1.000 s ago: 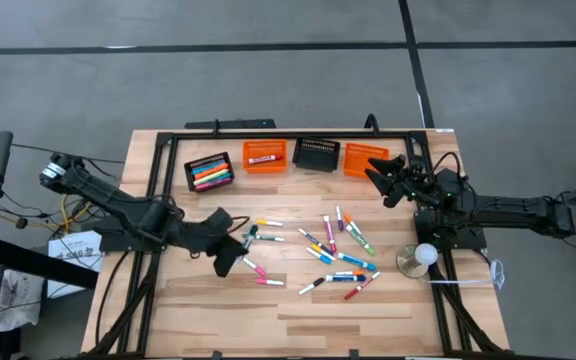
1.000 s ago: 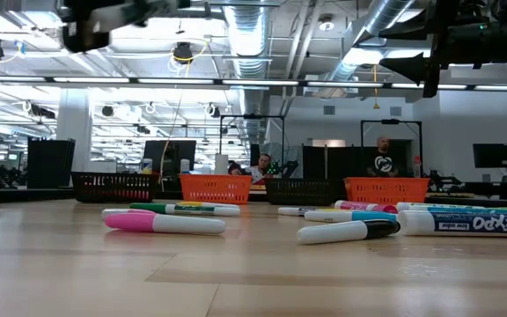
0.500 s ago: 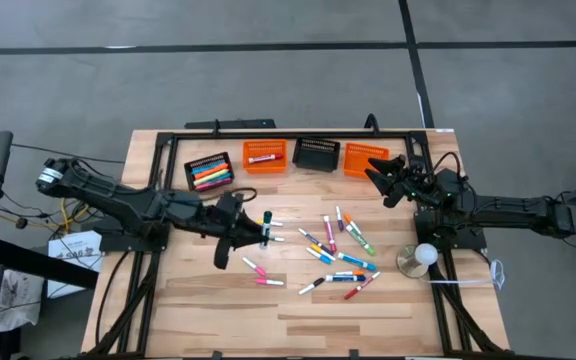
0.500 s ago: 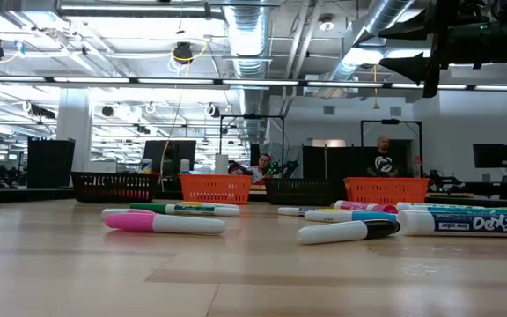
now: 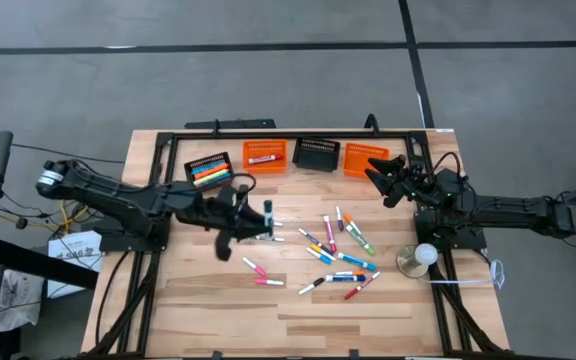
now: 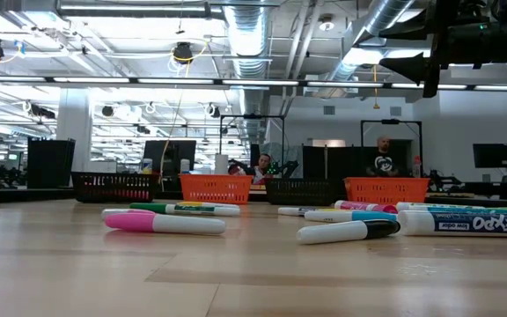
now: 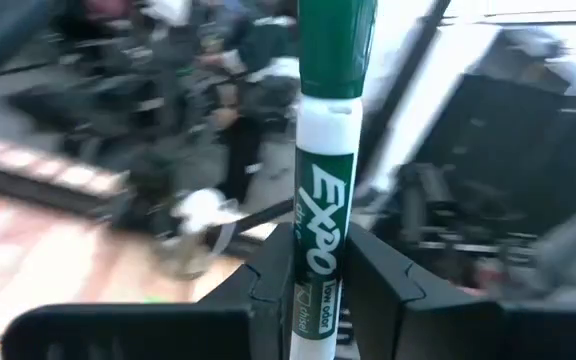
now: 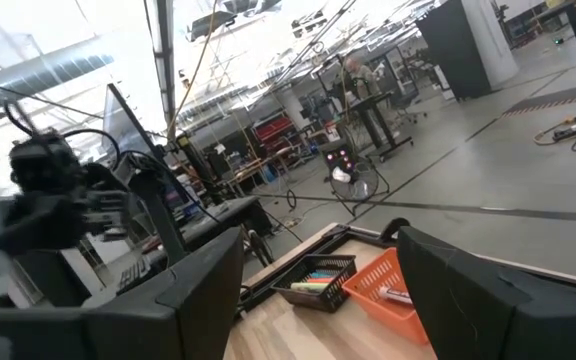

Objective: Pick & Place Markers
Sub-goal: Put the large green marker pen into the left orange bin

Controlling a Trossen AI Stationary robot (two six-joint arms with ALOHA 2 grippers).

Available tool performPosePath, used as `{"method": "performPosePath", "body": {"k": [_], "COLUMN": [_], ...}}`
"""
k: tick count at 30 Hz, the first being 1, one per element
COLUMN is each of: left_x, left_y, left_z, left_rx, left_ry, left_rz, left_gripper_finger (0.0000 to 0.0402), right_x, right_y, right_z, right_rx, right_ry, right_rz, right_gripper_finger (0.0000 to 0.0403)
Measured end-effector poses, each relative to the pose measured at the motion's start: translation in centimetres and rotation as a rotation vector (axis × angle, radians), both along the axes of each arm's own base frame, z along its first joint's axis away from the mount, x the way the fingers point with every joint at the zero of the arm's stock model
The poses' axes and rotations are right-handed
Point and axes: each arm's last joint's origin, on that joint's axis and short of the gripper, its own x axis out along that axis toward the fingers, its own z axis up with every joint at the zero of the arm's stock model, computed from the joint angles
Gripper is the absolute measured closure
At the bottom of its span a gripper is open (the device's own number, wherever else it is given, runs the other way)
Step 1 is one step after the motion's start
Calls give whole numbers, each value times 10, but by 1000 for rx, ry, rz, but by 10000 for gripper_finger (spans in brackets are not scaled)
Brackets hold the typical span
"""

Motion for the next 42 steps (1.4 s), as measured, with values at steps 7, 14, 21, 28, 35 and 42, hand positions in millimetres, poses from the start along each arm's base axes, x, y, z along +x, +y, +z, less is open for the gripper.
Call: {"method": "performPosePath", "body": {"k": [7, 14, 21, 28, 35, 42], "left_x": [26, 43, 39, 29, 16, 9], "left_y": [35, 87, 131, 170, 216, 249], "left_z": [-48, -87, -107, -89, -62, -53], "left_rx": [-28, 15, 78, 285, 507, 648], "left_ry": [328, 518, 646, 725, 716, 763], "left_rz": [134, 175, 217, 250, 377, 409], "left_gripper_finger": [339, 339, 339, 339, 339, 339], "right_x": [0, 0, -1, -1, -1, -1], "right_y": [0, 0, -2, -3, -3, -3], "right_z": [0, 0, 0, 0, 0, 0], "right_rx": [0, 3, 15, 19, 19, 19], "right_ry": [1, 1, -2, -2, -3, -3], "right_rz": [0, -12, -82, -107, -107, -107], "right_gripper_finger": [148, 148, 148, 148, 148, 148]}}
